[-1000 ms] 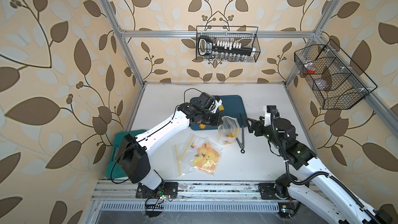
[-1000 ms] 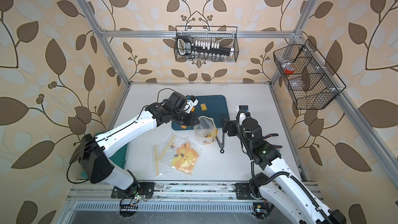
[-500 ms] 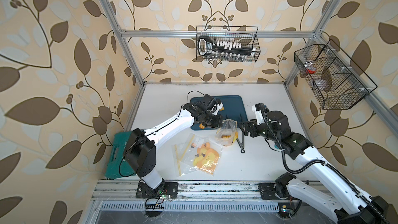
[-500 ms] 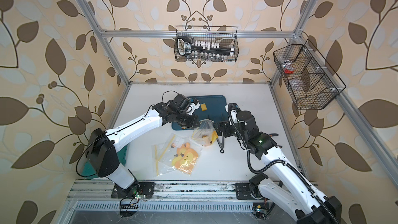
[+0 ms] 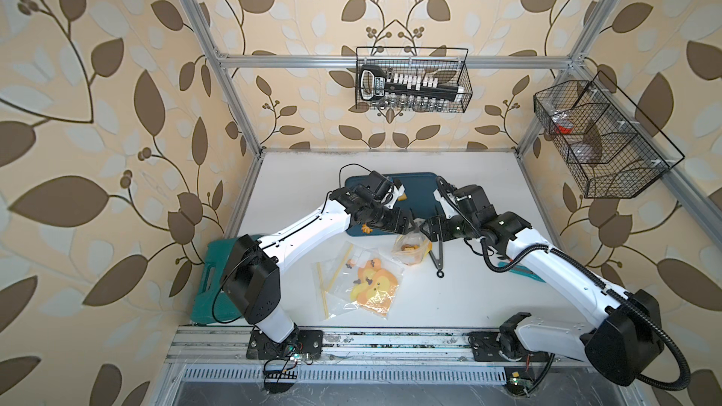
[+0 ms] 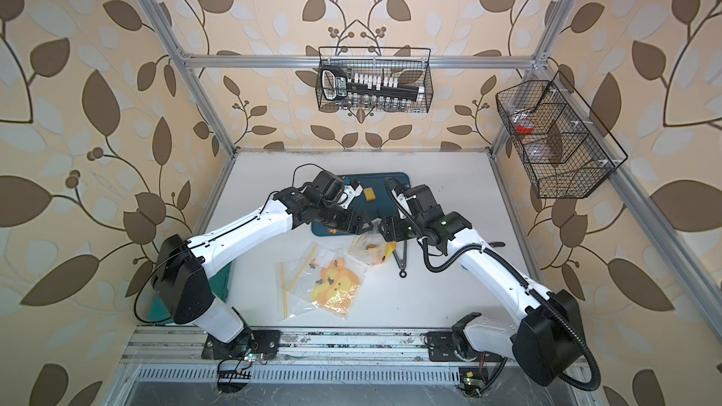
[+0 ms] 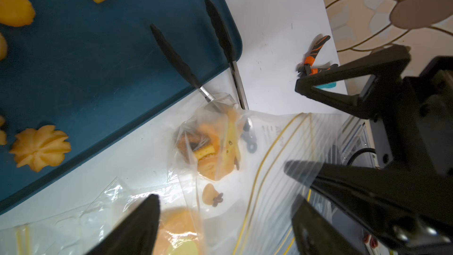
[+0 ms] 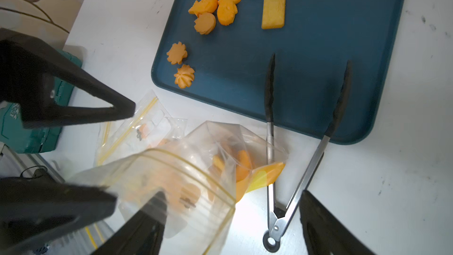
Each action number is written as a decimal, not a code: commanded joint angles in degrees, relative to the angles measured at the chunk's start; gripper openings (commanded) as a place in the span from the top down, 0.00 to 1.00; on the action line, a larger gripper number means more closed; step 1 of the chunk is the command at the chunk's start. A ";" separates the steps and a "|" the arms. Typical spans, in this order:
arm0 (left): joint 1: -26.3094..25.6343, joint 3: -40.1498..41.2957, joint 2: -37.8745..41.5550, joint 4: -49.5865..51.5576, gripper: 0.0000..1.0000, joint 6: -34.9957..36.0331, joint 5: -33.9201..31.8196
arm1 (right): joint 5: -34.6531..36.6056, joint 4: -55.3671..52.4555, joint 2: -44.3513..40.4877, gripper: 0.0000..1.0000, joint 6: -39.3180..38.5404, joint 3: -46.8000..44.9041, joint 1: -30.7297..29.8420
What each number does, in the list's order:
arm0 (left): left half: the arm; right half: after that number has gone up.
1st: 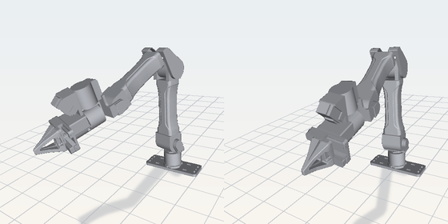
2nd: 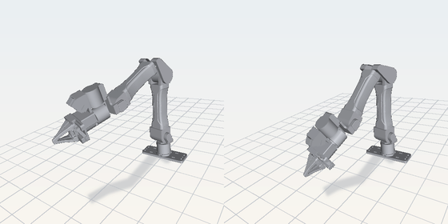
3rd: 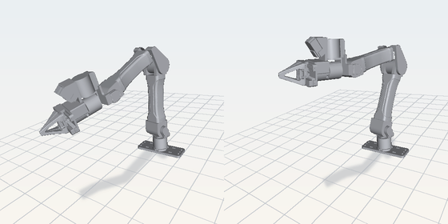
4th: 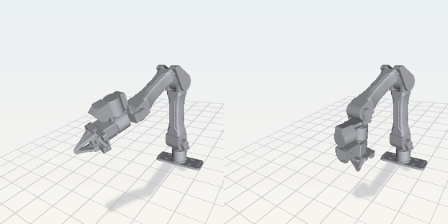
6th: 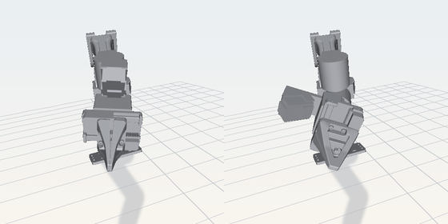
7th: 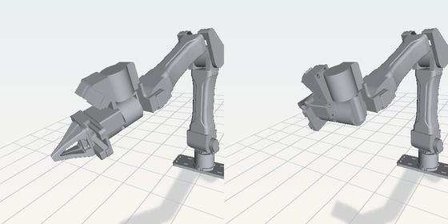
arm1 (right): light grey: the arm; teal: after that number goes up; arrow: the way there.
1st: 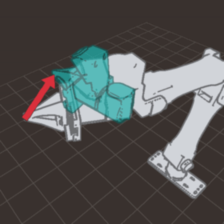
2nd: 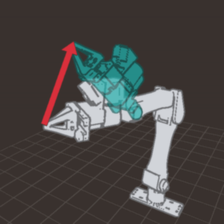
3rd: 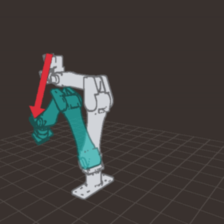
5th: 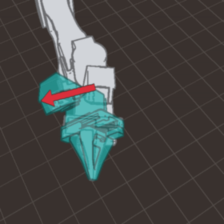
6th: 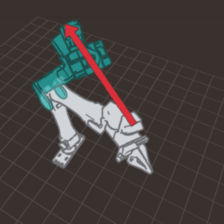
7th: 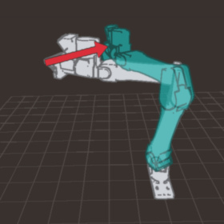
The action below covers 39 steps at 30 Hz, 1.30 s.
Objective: Put the cookies into a resealable bag to prevent moisture
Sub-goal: Adjust the ziploc bag at the center of the board.
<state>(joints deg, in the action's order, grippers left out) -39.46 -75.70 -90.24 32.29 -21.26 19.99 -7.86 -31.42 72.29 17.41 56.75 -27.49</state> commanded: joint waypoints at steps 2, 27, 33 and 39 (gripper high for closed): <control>-0.64 5.01 11.22 -5.05 0.01 0.13 -6.38 | 3.66 -1.73 1.91 0.18 -1.24 2.77 -0.19; -11.42 18.82 15.28 -11.79 0.16 25.63 -15.35 | 0.49 1.16 8.87 0.23 -2.20 5.83 4.28; -11.51 18.49 13.92 -13.42 0.34 29.45 -13.34 | -1.79 0.91 10.97 0.23 -2.37 6.44 4.39; -13.26 19.03 11.81 -12.88 0.58 30.75 -19.16 | -1.52 -0.93 10.86 0.24 -3.22 8.43 4.50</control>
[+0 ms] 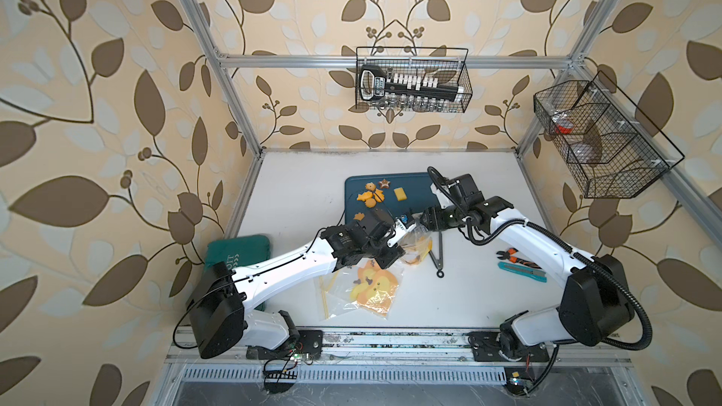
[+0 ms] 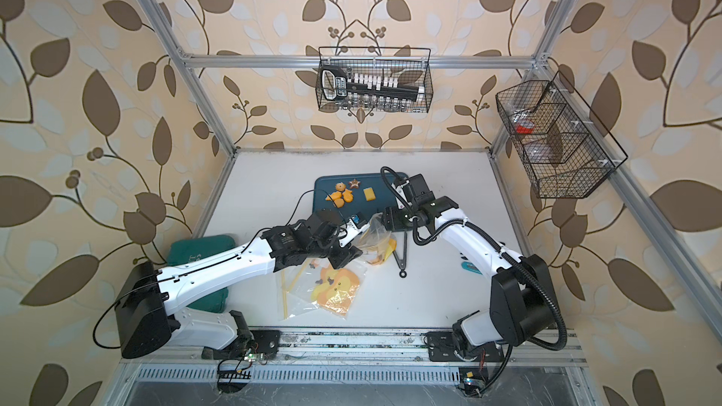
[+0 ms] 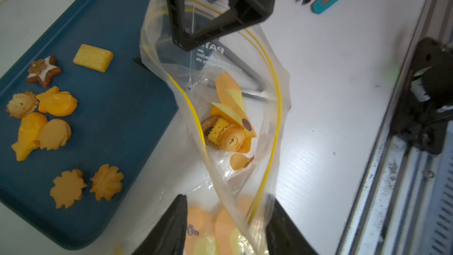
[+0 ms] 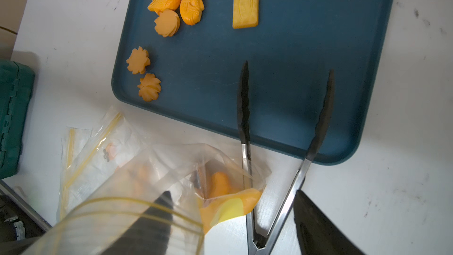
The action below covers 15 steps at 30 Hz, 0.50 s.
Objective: Put the cookies into a resealable bag to prevent moisture
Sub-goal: Adjust the ziploc bag at the center of the board.
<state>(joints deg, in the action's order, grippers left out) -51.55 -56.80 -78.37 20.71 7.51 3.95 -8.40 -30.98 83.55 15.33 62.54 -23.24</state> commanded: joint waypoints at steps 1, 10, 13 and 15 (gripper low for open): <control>-1.27 0.43 0.14 -1.74 0.64 1.78 -3.21 | -1.02 -1.47 -0.34 0.24 -1.18 2.89 0.22; -1.27 -0.15 2.00 -3.86 1.00 3.09 -3.35 | -1.29 0.56 -4.20 0.24 -0.31 1.75 0.22; -1.30 -0.63 3.18 -4.14 1.00 4.45 -2.84 | -1.61 3.06 -6.92 0.25 -0.20 0.11 0.23; -1.23 -1.10 3.73 -3.89 1.00 5.93 -2.25 | -2.48 4.85 -9.61 0.25 -0.57 -1.04 0.22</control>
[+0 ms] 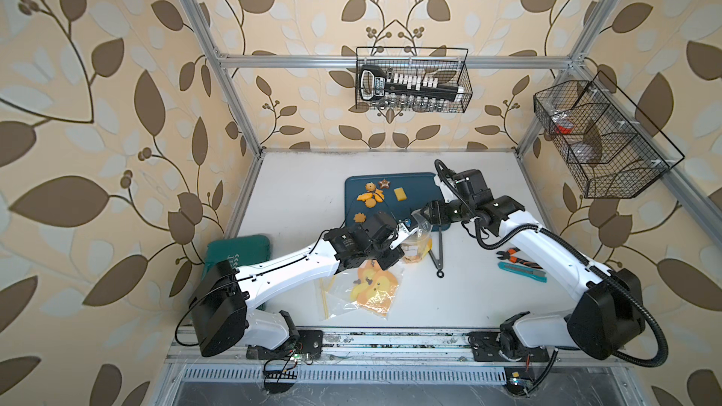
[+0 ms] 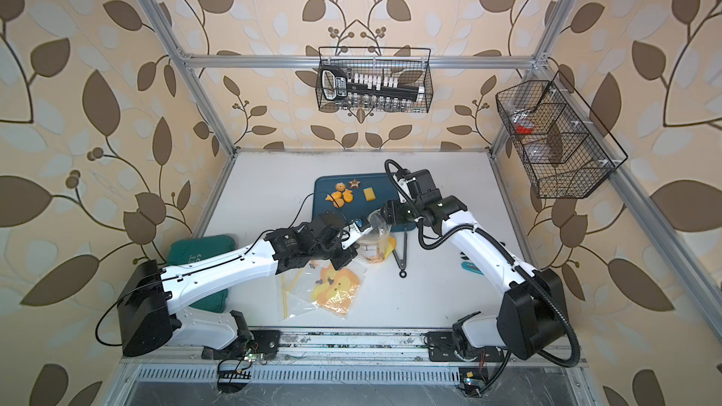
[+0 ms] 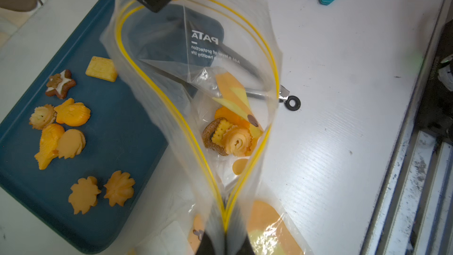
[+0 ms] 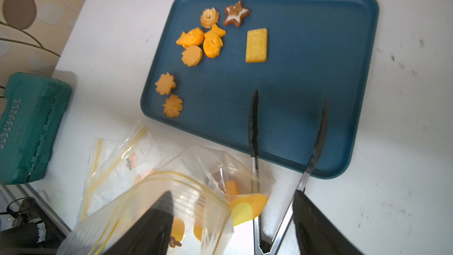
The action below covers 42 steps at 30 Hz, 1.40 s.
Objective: Put the cookies into a resealable bag to prevent moisture
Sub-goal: Adjust the ziploc bag at the center of the board.
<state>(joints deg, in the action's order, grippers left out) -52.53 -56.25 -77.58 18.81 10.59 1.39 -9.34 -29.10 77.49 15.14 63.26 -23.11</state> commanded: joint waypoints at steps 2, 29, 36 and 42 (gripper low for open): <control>-0.20 -1.54 3.61 -2.17 1.00 5.65 1.63 | -1.96 5.30 -7.05 0.25 -0.21 -3.41 0.09; 24.26 -7.03 6.91 14.47 1.00 41.61 31.71 | -24.98 12.60 -32.77 0.07 -19.23 -21.91 -1.14; 26.46 -4.75 5.08 13.06 1.00 43.83 34.03 | -14.10 13.08 -25.93 0.07 -25.09 -22.83 -11.26; 28.56 -5.33 0.93 13.33 1.00 44.90 35.05 | -12.26 19.47 -20.50 0.06 -25.94 -24.80 -11.85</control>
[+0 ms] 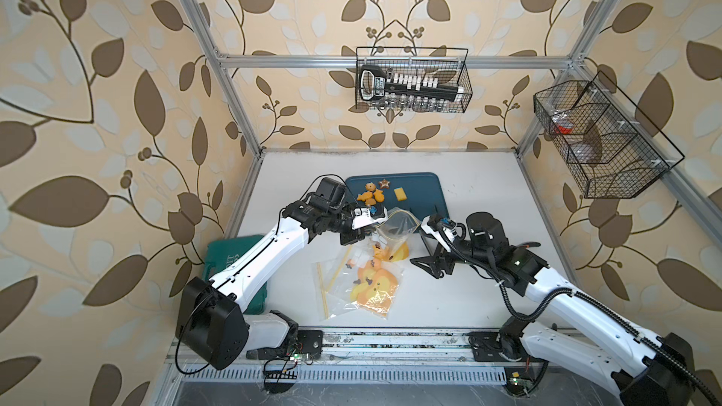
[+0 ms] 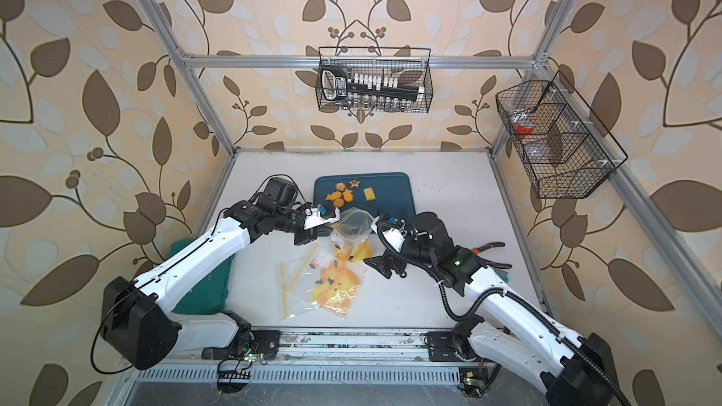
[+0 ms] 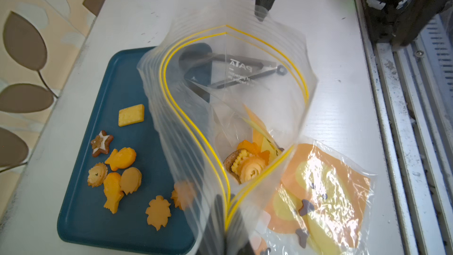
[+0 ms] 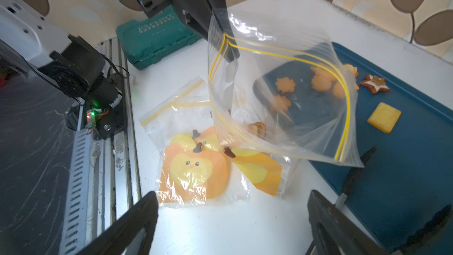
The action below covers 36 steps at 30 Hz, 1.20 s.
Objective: Put the cookies into a resealable bag to prevent moisture
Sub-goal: Adjust the ziploc bag at the center of the board.
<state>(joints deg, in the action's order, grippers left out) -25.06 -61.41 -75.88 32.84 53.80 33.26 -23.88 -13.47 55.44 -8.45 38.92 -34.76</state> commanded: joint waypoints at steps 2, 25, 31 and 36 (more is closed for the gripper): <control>1.80 -0.20 -1.32 -1.26 1.00 2.19 3.73 | 3.19 4.96 3.71 0.06 -2.88 0.07 -0.22; 4.76 -1.21 -5.12 -3.43 1.00 5.30 6.14 | -8.38 1.21 26.57 0.08 -24.97 16.26 11.39; 4.84 -1.06 -4.90 -3.36 1.00 5.23 5.09 | -11.77 -4.26 31.40 0.20 -27.40 22.79 11.17; 4.93 -1.00 -4.87 -3.32 1.00 5.26 4.21 | -11.53 -6.36 32.30 0.34 -27.81 24.02 10.07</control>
<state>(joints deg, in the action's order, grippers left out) -20.88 -61.10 -81.32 30.00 58.37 37.06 -32.91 -16.05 87.15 -33.95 61.63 -24.16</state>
